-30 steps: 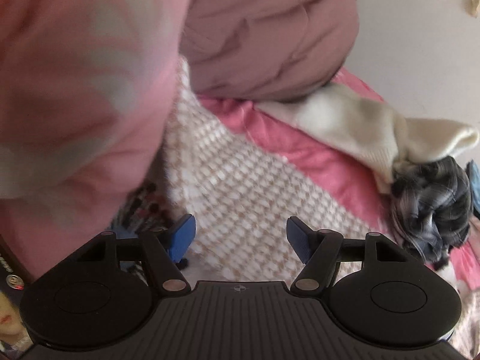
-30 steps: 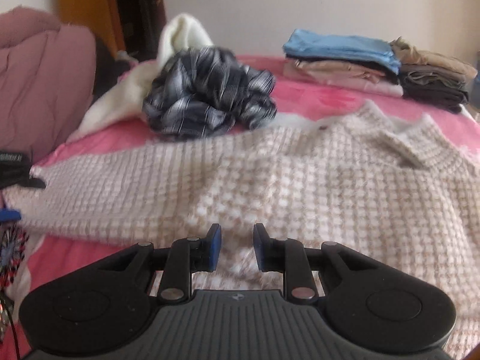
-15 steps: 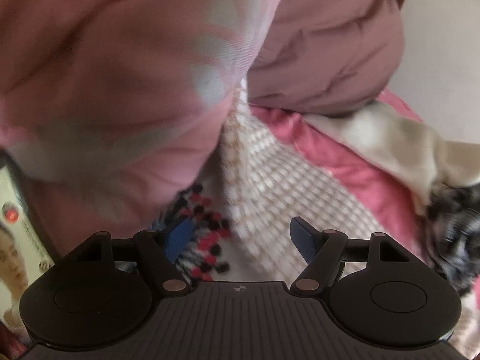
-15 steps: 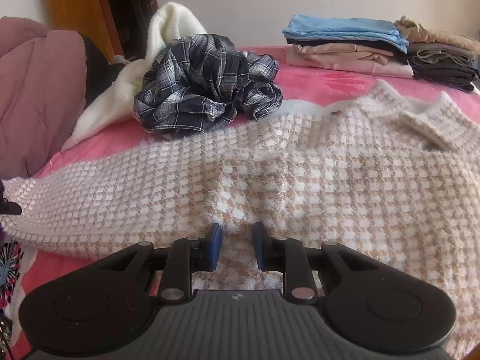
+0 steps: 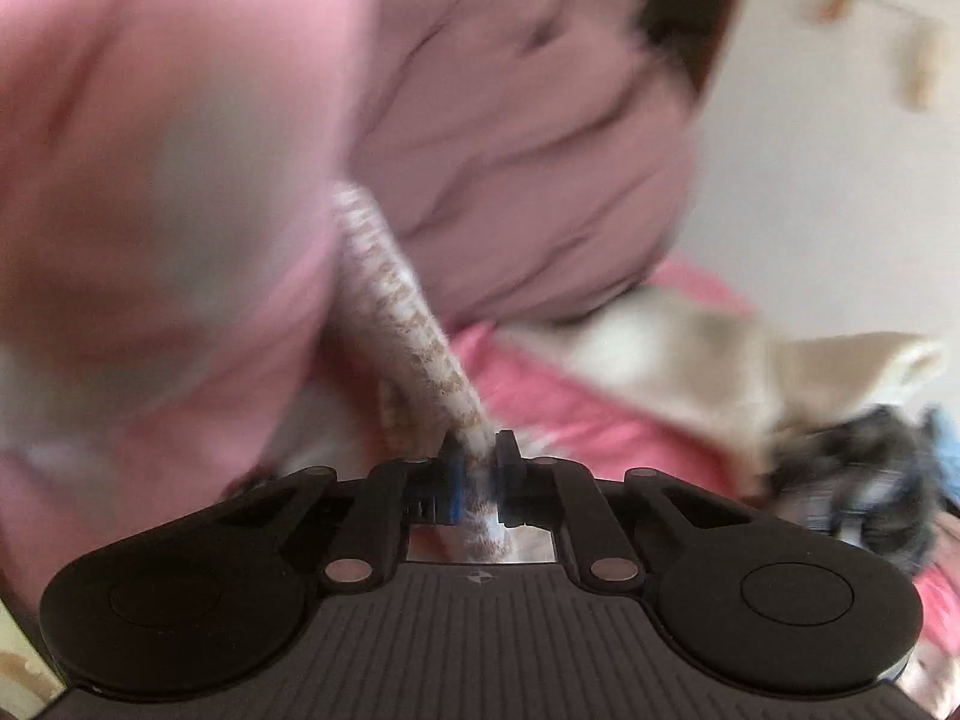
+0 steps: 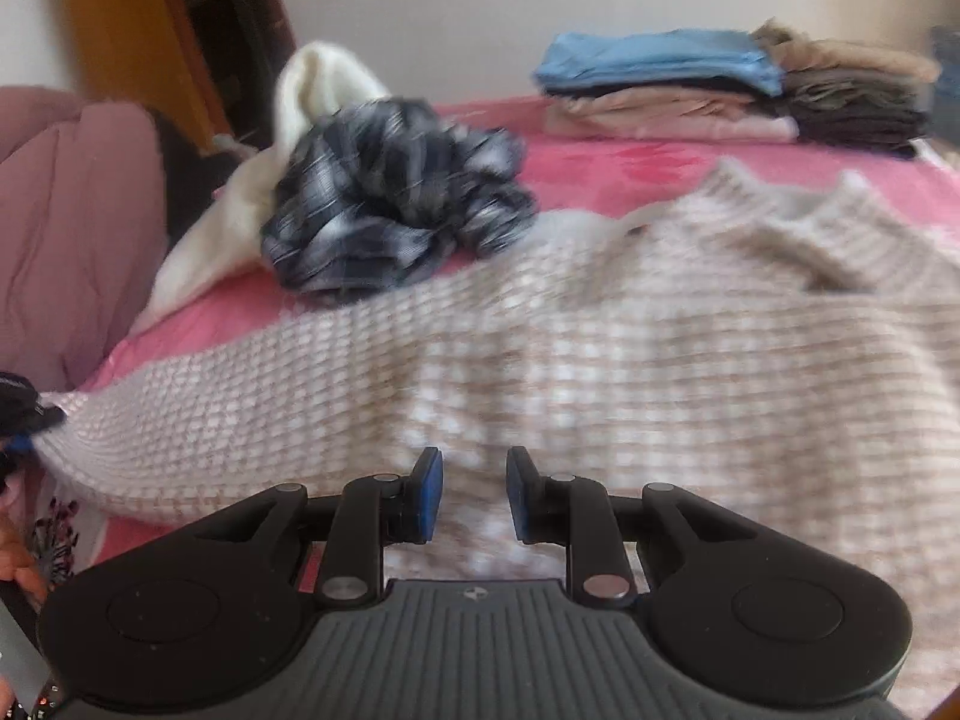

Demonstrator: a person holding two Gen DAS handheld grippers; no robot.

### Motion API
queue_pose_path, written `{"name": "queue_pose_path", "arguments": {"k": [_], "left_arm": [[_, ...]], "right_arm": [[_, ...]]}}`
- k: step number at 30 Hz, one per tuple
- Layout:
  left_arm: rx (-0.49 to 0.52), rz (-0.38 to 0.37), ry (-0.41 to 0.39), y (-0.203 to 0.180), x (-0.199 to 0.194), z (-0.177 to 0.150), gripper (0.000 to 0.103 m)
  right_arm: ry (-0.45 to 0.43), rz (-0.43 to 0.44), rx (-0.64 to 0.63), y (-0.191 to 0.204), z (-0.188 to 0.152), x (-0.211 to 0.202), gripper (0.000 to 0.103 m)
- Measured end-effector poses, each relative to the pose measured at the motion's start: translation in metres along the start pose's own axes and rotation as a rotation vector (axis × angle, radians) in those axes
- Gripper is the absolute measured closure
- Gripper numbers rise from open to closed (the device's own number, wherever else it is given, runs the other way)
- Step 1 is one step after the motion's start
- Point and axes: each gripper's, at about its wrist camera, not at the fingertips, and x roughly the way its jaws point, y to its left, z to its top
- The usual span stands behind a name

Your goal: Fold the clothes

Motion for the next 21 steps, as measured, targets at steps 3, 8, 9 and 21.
{"name": "queue_pose_path", "arguments": {"k": [3, 8, 9, 21], "left_arm": [[0.202, -0.251, -0.106, -0.041, -0.041, -0.013, 0.096], [0.667, -0.682, -0.147, -0.11, -0.109, -0.075, 0.092], [0.784, -0.751, -0.111, -0.123, -0.12, -0.094, 0.09], [1.252, -0.831, -0.045, -0.143, -0.145, -0.178, 0.048]], "right_arm": [[-0.027, -0.007, 0.079, -0.024, -0.002, -0.027, 0.078], [-0.061, -0.039, 0.238, -0.074, -0.012, -0.072, 0.078], [-0.065, -0.05, 0.267, -0.085, -0.014, -0.079, 0.078], [-0.071, -0.026, 0.595, -0.168, -0.031, -0.105, 0.057]]}}
